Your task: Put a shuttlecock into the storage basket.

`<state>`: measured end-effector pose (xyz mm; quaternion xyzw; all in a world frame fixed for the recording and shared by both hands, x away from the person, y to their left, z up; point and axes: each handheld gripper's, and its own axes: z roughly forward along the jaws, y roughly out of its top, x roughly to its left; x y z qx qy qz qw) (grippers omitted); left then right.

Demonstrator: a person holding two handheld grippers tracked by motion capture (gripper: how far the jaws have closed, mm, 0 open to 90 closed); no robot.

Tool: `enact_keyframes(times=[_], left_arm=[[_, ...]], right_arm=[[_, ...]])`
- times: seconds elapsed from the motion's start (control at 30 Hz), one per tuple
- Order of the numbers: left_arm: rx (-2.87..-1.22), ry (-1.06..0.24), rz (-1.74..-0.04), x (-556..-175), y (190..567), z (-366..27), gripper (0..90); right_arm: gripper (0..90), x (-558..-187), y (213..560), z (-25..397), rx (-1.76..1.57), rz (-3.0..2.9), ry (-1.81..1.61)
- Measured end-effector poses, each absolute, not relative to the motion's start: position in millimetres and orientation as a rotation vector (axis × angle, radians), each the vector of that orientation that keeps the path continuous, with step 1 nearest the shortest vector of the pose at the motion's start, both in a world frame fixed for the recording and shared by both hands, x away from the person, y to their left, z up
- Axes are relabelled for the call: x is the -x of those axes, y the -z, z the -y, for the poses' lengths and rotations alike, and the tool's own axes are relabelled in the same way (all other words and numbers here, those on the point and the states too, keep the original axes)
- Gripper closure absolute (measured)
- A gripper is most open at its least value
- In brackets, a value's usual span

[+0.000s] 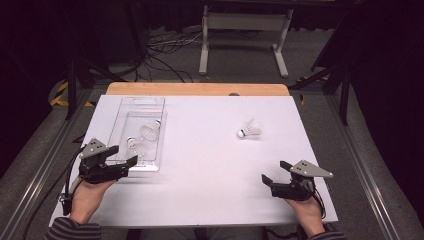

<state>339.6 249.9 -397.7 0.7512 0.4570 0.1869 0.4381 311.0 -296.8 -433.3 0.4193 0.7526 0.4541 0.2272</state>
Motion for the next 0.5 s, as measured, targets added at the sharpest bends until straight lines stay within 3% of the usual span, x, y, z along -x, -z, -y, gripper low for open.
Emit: enact_keyframes(times=[0.5], left_arm=[[-1.799, -0.491, -1.124, -321.9, 406.0, -258.3, 19.9]], right_arm=[[14.3, -311.2, 433.5, 296.7, -1.152, -2.077, -1.25]])
